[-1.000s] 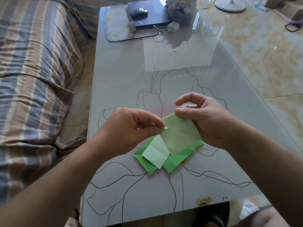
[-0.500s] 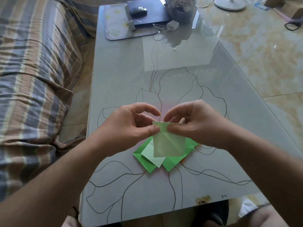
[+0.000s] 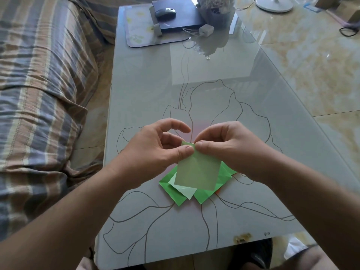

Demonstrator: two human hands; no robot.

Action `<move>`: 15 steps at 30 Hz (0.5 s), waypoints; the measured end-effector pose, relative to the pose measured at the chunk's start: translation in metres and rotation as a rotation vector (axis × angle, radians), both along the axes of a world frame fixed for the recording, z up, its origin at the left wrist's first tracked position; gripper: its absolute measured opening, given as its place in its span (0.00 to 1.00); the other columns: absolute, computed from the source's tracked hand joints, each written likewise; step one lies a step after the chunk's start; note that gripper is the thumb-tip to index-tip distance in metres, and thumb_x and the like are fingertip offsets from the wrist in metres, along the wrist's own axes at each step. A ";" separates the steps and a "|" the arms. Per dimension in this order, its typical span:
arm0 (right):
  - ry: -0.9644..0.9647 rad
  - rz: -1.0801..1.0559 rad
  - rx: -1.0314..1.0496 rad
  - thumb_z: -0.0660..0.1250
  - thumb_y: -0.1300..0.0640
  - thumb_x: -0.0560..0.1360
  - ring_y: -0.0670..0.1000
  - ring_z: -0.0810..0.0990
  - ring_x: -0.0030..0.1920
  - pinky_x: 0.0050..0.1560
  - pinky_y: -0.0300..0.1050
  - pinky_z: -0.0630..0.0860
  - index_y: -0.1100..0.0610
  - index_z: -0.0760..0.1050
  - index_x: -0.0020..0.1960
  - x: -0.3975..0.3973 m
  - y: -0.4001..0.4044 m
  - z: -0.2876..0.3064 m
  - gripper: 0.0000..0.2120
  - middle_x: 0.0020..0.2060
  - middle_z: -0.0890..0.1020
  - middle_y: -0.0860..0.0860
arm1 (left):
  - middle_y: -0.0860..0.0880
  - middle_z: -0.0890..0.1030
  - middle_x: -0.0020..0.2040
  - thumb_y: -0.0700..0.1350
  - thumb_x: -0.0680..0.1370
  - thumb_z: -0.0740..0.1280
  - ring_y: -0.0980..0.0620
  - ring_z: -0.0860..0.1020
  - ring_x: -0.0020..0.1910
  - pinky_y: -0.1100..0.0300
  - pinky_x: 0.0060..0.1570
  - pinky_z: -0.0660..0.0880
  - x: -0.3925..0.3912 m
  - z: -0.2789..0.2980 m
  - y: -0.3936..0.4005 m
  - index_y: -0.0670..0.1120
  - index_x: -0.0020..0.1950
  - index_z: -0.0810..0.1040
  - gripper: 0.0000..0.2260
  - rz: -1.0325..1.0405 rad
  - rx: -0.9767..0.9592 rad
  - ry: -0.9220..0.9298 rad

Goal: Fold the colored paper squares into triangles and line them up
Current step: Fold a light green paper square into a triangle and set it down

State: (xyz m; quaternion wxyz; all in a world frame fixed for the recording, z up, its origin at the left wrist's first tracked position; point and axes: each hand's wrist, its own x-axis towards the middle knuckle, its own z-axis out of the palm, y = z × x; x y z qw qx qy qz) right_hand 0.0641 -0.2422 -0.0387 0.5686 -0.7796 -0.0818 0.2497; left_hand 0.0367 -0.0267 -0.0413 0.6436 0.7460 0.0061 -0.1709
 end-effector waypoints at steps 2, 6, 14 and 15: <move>-0.009 0.008 -0.011 0.72 0.59 0.79 0.47 0.81 0.39 0.42 0.45 0.76 0.56 0.86 0.46 -0.001 0.001 0.000 0.05 0.40 0.87 0.55 | 0.40 0.86 0.46 0.42 0.73 0.76 0.43 0.86 0.48 0.49 0.53 0.83 -0.001 0.001 0.001 0.46 0.57 0.81 0.14 -0.023 -0.002 -0.002; -0.016 0.026 -0.003 0.73 0.59 0.78 0.46 0.81 0.40 0.44 0.45 0.77 0.56 0.86 0.46 -0.003 0.001 0.000 0.04 0.42 0.87 0.56 | 0.40 0.86 0.45 0.43 0.71 0.77 0.43 0.86 0.47 0.51 0.52 0.84 -0.001 0.002 0.002 0.42 0.52 0.82 0.12 -0.052 0.010 -0.018; -0.024 0.030 0.021 0.73 0.60 0.79 0.48 0.81 0.40 0.44 0.47 0.77 0.56 0.86 0.46 -0.002 0.001 -0.001 0.04 0.42 0.86 0.58 | 0.40 0.87 0.44 0.40 0.74 0.76 0.42 0.86 0.45 0.51 0.48 0.84 -0.001 0.002 0.001 0.40 0.50 0.82 0.08 -0.005 0.035 -0.011; -0.026 0.033 0.017 0.72 0.59 0.79 0.48 0.81 0.40 0.43 0.47 0.76 0.56 0.86 0.46 -0.002 0.001 -0.001 0.05 0.41 0.86 0.57 | 0.39 0.87 0.44 0.39 0.74 0.76 0.42 0.86 0.45 0.52 0.47 0.84 0.000 0.003 0.000 0.39 0.50 0.82 0.08 0.000 0.032 -0.003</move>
